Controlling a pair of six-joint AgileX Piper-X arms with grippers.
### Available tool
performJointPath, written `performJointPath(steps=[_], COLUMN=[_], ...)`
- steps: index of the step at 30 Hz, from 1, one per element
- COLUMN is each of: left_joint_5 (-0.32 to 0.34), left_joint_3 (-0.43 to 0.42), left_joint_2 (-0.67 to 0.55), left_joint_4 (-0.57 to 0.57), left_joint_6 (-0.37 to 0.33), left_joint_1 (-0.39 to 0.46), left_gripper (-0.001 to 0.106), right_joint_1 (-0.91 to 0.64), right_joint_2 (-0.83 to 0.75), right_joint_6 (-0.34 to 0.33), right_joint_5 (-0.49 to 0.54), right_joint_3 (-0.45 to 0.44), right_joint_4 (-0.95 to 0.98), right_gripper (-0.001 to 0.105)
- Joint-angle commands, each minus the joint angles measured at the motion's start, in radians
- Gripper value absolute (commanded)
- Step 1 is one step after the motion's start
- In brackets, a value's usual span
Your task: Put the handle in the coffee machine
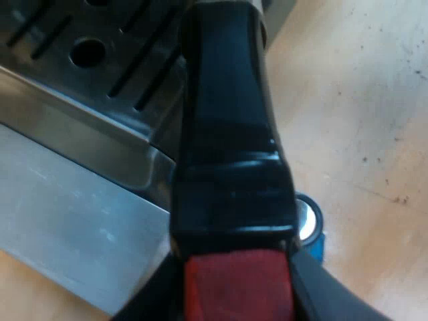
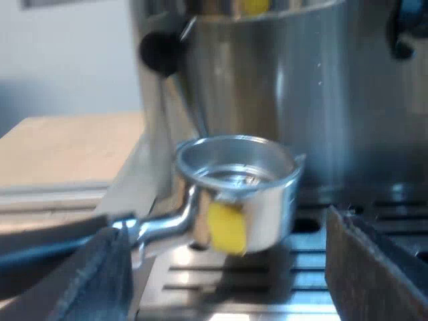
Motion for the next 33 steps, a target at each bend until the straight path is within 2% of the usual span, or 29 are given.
performJointPath(steps=[1,12,14,22,27,33], left_joint_5=[0.076,0.113,0.113,0.128,0.113,0.113], left_joint_3=[-0.018,-0.126,-0.145,-0.171,-0.188,-0.212], left_joint_2=[-0.005,0.103,0.122,0.158,0.184,0.206], left_joint_4=[-0.026,0.005,0.005,0.005,0.005,-0.024], left_joint_6=[0.0,-0.009,-0.009,0.005,0.014,-0.026], left_joint_1=[-0.003,-0.006,-0.006,-0.006,-0.048,-0.07], left_gripper=[0.0,0.0,0.0,0.0,0.0,0.0], right_joint_1=[-0.02,-0.055,-0.076,-0.129,-0.139,-0.139], right_joint_2=[-0.006,-0.006,-0.006,-0.006,0.002,0.042], right_joint_6=[-0.012,-0.012,-0.012,-0.03,-0.038,-0.038], right_joint_5=[0.012,-0.015,-0.076,-0.114,-0.15,-0.153], right_joint_3=[-0.008,-0.008,-0.008,-0.02,-0.022,-0.049], right_joint_4=[-0.016,-0.016,-0.016,-0.016,-0.016,-0.016], right_gripper=[0.063,0.063,0.063,0.063,0.063,0.063])
